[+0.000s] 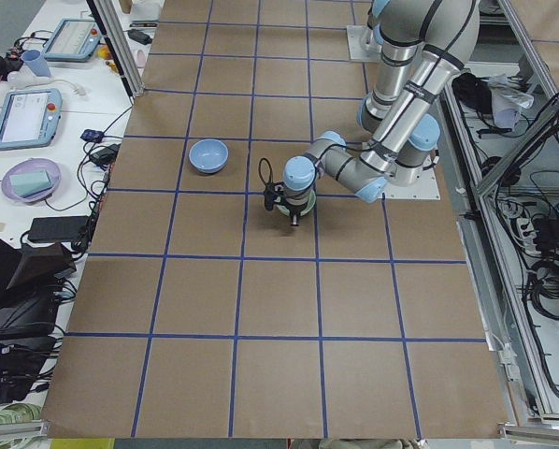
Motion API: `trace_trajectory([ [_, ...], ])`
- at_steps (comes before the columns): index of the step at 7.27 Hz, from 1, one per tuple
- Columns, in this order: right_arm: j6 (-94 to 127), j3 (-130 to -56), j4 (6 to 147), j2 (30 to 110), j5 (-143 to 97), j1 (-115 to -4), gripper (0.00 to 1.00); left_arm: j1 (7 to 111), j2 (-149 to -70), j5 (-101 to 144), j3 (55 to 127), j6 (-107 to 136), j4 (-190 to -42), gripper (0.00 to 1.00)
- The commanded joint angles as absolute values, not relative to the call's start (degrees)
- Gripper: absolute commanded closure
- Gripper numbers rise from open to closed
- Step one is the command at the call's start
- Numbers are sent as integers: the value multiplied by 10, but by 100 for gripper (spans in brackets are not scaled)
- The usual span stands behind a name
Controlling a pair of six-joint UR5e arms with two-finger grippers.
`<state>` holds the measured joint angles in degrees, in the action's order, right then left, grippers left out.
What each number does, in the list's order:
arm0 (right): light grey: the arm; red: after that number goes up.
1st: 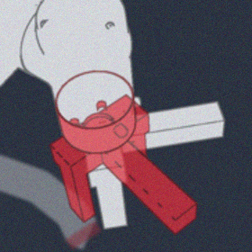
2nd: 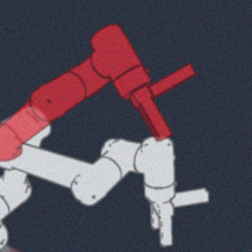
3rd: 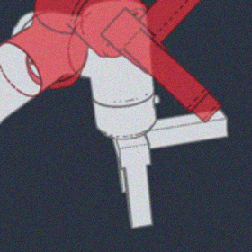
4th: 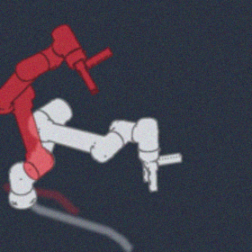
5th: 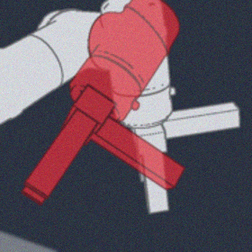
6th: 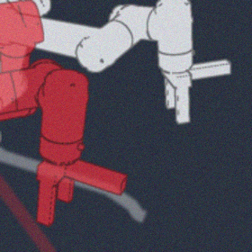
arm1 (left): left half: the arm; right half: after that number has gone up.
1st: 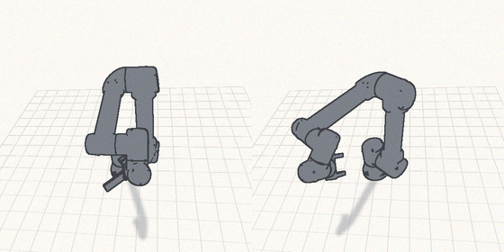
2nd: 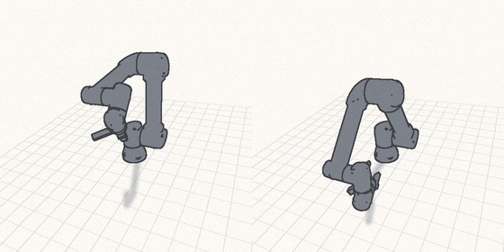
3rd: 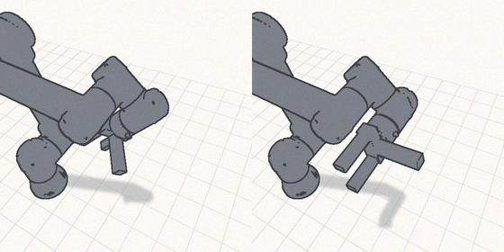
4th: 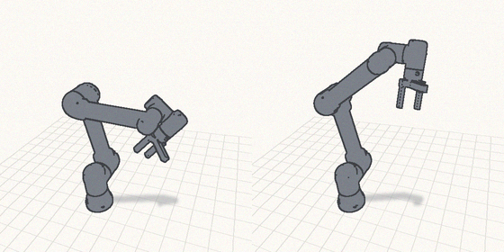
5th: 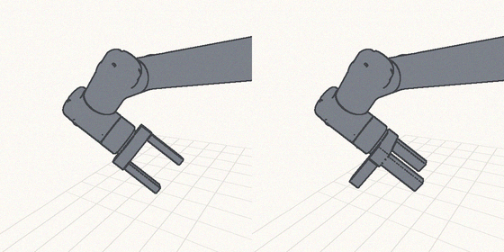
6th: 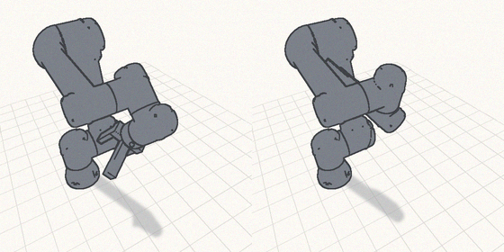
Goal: Stack green bowl on blue bowl
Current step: 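Close the left gripper on the pale green bowl's rim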
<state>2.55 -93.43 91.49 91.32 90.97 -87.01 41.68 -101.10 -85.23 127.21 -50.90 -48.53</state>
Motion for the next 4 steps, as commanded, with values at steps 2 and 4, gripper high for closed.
trace_trajectory([
  [2,25,-934,915,913,910,-870,0,416,-998,-832,1229,-500,-553,100],
  [4,25,-934,915,913,910,-870,0,417,-998,-801,1150,-484,-681,100],
])
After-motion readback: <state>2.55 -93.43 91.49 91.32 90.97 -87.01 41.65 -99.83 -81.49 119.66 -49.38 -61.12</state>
